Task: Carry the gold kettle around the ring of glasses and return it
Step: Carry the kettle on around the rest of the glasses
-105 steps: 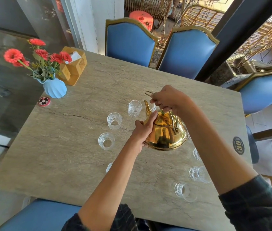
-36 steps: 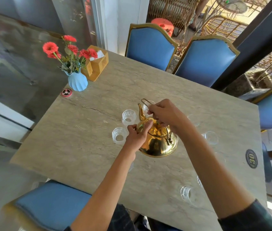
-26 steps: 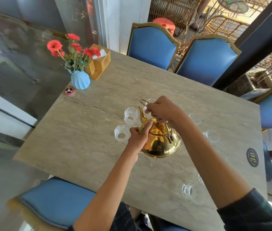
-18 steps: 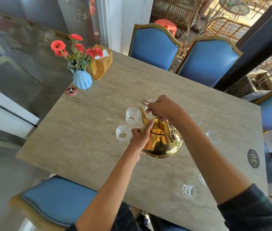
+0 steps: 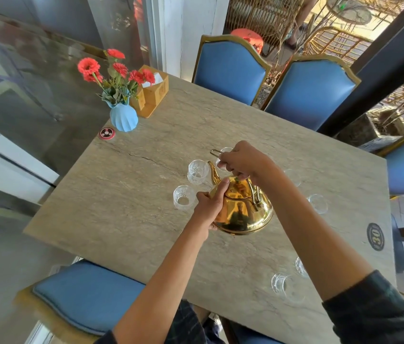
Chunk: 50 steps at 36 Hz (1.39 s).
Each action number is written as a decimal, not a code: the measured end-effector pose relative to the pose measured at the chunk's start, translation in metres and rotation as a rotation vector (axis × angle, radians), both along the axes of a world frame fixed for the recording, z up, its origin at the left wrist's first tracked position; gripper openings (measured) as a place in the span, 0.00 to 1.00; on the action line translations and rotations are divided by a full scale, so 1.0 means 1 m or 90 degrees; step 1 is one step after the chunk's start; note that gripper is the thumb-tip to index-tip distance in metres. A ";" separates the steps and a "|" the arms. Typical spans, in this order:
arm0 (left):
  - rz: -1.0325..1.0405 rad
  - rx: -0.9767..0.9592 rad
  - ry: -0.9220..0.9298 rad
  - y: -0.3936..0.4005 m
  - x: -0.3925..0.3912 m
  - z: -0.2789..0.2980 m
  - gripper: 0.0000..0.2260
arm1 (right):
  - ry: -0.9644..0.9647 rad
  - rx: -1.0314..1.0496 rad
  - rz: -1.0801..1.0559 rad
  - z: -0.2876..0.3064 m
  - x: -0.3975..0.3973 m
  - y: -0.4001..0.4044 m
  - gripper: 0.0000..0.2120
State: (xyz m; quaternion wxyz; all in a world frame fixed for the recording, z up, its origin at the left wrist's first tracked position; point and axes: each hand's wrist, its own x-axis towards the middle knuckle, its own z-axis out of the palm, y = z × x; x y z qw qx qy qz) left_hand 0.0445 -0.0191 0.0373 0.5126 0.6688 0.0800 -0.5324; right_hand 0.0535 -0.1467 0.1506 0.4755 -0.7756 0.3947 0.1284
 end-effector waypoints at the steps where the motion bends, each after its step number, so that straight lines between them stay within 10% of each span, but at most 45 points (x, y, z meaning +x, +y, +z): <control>1: 0.002 0.000 -0.002 0.000 0.000 0.000 0.49 | 0.000 0.000 -0.001 0.001 0.000 0.000 0.13; 50: 0.012 -0.011 -0.010 -0.005 0.000 0.006 0.52 | -0.004 -0.013 0.007 0.011 -0.001 -0.002 0.13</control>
